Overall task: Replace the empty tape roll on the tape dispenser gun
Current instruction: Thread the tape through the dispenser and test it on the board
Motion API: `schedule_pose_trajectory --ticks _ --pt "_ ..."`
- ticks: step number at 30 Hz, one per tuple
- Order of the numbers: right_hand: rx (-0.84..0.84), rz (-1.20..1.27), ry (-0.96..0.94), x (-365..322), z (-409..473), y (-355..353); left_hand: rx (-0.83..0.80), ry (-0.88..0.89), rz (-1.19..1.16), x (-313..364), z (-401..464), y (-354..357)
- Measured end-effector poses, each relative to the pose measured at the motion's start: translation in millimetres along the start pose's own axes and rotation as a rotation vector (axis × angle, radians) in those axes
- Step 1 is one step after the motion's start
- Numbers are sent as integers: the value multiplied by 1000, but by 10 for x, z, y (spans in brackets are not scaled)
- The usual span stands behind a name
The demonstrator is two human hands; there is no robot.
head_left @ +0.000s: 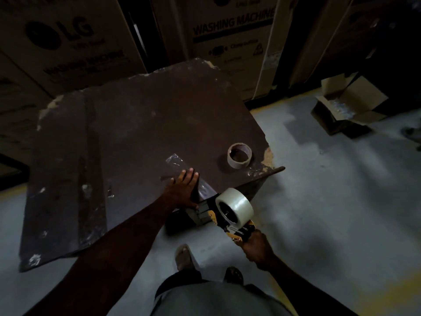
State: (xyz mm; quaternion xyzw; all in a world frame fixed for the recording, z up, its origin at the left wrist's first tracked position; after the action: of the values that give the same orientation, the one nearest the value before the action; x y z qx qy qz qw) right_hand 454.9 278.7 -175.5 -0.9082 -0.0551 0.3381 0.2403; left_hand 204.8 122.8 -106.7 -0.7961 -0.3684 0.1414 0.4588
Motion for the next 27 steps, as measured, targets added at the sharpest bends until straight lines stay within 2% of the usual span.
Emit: schedule_pose_trajectory --ticks 4,12,18,23,27 --pt "-106 255 98 -74 -150 -94 -1 -5 -6 -6 16 10" --pt "-441 456 108 -455 -532 -333 116 -41 36 22 -72 20" --pt "-499 631 184 -871 -491 -342 164 -14 14 17 -101 78" --pt "-549 700 179 -1487 -257 -171 254 131 -98 -40 -107 49" --pt "-565 731 162 -1937 -49 20 175 134 -112 -106 -100 113"
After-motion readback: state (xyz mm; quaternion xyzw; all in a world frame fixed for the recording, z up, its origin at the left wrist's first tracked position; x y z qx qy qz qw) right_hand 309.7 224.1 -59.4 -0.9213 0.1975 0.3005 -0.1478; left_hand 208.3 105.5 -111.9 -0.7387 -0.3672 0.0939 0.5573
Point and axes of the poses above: each hand's wrist, its own z-axis towards the middle knuckle, its own y-axis out of the palm, x = y × z, the point moved 8 cm from there along z, towards the middle knuckle, and after that the axes turned 1 degree about y, right-handed, at the moved point
